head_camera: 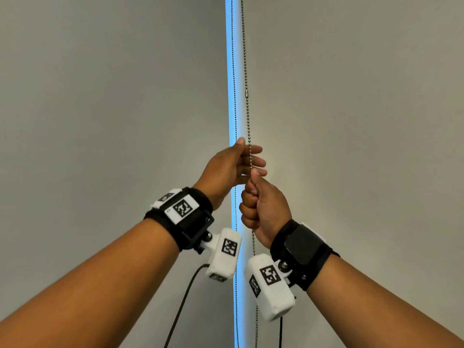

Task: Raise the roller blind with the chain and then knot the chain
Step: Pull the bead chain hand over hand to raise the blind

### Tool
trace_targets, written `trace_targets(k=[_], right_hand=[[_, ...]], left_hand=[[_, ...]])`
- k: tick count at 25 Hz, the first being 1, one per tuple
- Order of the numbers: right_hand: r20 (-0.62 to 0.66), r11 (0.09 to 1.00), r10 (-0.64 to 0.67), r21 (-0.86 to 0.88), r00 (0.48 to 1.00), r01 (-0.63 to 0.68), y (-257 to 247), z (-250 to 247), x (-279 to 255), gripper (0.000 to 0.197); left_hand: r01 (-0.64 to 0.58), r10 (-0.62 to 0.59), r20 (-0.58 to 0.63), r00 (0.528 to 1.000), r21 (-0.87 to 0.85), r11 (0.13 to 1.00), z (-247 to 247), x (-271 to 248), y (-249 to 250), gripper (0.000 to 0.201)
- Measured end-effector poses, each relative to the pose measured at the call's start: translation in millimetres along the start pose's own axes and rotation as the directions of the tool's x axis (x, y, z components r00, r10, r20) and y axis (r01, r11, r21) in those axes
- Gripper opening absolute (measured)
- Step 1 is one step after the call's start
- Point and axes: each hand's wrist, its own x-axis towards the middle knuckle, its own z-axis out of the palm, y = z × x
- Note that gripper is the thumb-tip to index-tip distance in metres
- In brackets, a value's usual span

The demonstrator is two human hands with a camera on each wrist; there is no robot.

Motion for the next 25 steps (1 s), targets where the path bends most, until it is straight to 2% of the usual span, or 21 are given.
trace_targets(k=[5,7,10,13,16,20,23,25], right_hand=[[0.015,0.988,0.024,-0.150,1.000,-0.021,6,-10,-4,0.044],[0.039,0.968,0.001,-0.252,0.999,0.009,5,-14,-5,0.042],[0.097,0.935,-0.017,-0.352,0.995,0.050,-12,-21,3,0.025],[0.083,0.914,-0.064,-0.396,0.994,0.092,-34,-28,21,0.036],[0.036,0.948,-0.141,-0.282,0.989,0.146,-57,-20,38,0.025],[0.091,0.998,-0.063,-0.001,0.994,0.063,-95,8,55,0.036],[0.125,0.997,-0.055,0.056,0.991,0.048,-108,31,62,0.043],[0.082,0.997,-0.066,0.052,0.994,0.062,-107,43,61,0.040]], left_hand=[[0.069,-0.088,-0.085,0.992,-0.210,0.975,20,13,17,0.032],[0.095,-0.145,-0.144,0.979,-0.312,0.945,29,11,14,0.034],[0.070,-0.159,-0.225,0.961,-0.356,0.932,36,9,14,0.036],[0.022,-0.127,-0.257,0.958,-0.376,0.926,32,6,16,0.036],[0.003,-0.107,-0.264,0.959,-0.367,0.930,27,1,14,0.035],[0.036,-0.143,-0.237,0.961,-0.407,0.913,29,-8,6,0.037],[0.052,-0.166,-0.262,0.951,-0.392,0.918,34,-8,2,0.038],[0.040,-0.157,-0.294,0.943,-0.369,0.928,34,-6,-2,0.033]])
